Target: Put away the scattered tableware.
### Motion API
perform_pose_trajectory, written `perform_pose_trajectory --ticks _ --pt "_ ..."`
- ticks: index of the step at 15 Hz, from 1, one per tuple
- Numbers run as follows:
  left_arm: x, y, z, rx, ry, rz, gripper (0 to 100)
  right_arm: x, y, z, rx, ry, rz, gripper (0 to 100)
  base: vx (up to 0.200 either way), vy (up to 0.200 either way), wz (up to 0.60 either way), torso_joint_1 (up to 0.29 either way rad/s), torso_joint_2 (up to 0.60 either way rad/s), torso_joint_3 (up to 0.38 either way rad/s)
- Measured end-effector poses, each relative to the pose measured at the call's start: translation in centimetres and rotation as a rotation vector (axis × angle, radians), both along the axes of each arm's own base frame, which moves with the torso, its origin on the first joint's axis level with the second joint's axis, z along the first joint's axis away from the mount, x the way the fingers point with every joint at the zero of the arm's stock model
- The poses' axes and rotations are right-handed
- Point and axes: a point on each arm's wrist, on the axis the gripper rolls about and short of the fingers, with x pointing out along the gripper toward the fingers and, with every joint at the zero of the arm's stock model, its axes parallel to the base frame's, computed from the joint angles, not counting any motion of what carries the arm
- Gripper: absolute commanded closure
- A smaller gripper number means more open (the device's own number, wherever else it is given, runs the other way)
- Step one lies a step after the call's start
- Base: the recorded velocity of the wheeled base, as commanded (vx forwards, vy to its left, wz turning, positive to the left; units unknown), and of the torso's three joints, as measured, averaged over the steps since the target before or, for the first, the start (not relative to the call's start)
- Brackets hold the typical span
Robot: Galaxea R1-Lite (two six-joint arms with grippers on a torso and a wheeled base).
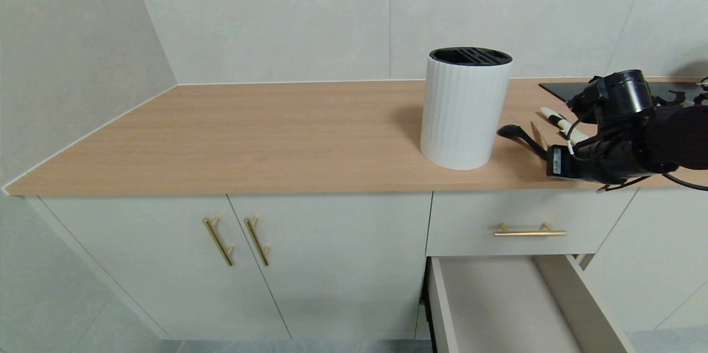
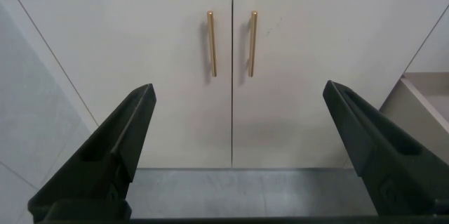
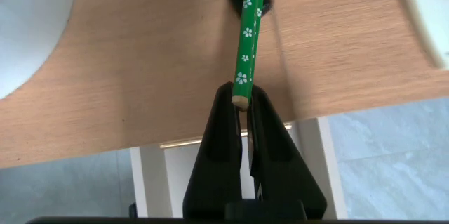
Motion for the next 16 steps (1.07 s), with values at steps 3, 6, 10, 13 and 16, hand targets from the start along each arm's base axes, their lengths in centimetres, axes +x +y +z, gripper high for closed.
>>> perform_pose_trajectory --ticks 3,6,10,13,16 --pt "0.0 0.0 0.0 0.000 0.000 0.000 0 -0.3 -0.1 0.5 -0.006 -0.017 -0.012 100 0.000 0.000 0.00 0.000 0.00 0.000" --pt "0.0 0.0 0.0 0.000 0.000 0.000 0 -0.9 -0.2 1.2 -0.003 -0.035 -0.012 100 0.000 0.000 0.00 0.000 0.00 0.000" --pt "0.0 0.0 0.0 0.000 0.000 0.000 0 -2.1 -0.4 2.4 0.005 -0.068 -0.008 100 0.000 0.000 0.00 0.000 0.00 0.000" --pt "0.0 0.0 0.0 0.000 0.000 0.001 0 -3.6 -0.6 3.5 0.015 -0.099 0.000 100 0.000 0.000 0.00 0.000 0.00 0.000" --pt "0.0 0.0 0.0 0.000 0.000 0.000 0 -6.2 -0.9 5.2 0.038 -0.150 0.024 100 0.000 0.000 0.00 0.000 0.00 0.000"
